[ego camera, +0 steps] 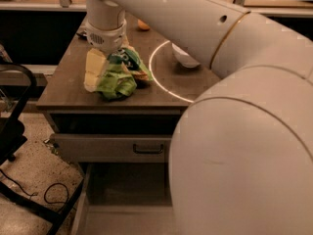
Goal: Place green rice chip bag into middle drawer
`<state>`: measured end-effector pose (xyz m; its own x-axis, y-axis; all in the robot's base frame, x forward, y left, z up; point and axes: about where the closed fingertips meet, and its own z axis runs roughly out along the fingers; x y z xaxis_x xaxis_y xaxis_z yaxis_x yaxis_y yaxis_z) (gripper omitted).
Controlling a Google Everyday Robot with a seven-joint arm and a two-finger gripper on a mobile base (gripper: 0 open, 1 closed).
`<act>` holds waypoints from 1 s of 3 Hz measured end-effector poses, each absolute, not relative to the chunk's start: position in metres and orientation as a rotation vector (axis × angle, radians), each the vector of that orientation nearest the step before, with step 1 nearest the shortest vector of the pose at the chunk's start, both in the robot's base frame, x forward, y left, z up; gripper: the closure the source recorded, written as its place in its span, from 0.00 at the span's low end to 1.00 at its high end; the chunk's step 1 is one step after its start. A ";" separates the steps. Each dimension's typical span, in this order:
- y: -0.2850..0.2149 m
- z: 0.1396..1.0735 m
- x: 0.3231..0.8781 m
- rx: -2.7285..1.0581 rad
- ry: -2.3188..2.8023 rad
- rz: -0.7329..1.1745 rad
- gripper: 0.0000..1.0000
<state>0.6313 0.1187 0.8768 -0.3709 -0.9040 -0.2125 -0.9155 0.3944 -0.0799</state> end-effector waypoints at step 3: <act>0.108 0.848 0.639 -1.589 2.508 0.008 0.62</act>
Offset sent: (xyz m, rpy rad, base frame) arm 0.0060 -0.0185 -0.0530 -0.1002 0.0380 -0.0761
